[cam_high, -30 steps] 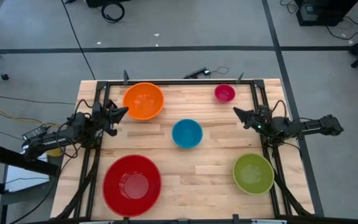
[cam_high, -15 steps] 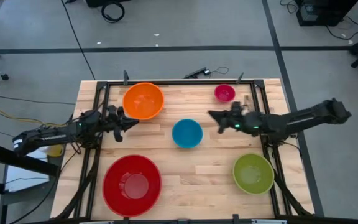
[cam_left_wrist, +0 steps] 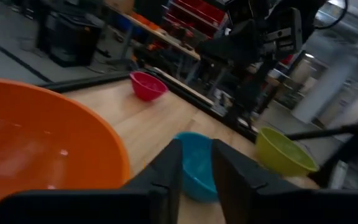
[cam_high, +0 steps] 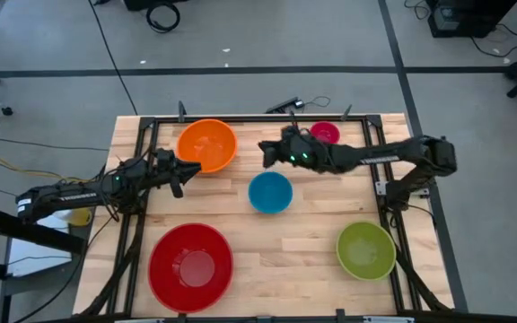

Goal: Nest bowls inside each other by size order
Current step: Stack the orange bowl on top of the red bowl

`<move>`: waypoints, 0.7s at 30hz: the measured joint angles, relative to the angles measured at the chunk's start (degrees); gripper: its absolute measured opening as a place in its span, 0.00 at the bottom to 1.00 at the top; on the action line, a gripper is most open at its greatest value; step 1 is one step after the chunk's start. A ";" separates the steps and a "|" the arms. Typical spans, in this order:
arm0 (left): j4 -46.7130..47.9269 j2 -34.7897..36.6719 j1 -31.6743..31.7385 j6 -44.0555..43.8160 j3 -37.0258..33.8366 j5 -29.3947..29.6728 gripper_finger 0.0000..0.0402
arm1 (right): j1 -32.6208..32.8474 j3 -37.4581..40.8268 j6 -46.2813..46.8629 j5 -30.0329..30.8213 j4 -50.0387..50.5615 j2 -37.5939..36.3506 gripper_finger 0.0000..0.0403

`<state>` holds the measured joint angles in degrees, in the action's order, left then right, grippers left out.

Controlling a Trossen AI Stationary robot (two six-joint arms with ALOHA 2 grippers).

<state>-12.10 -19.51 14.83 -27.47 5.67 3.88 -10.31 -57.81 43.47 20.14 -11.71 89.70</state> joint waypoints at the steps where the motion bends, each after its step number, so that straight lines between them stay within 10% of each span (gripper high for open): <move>1: 0.04 0.00 0.08 -0.23 0.00 0.86 0.29 | -1.42 -1.44 0.32 -1.42 1.67 1.42 0.29; 8: 1.29 0.00 0.42 -3.77 0.04 -0.30 0.45 | -10.84 -16.83 6.58 -6.48 17.30 14.01 0.46; 21: 1.76 0.02 3.05 -4.62 0.07 0.51 0.47 | -13.30 -40.60 3.44 -18.06 27.95 35.20 0.47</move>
<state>-10.34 -19.49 17.88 -32.08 5.74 4.39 -23.60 -98.40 46.92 2.08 16.24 124.91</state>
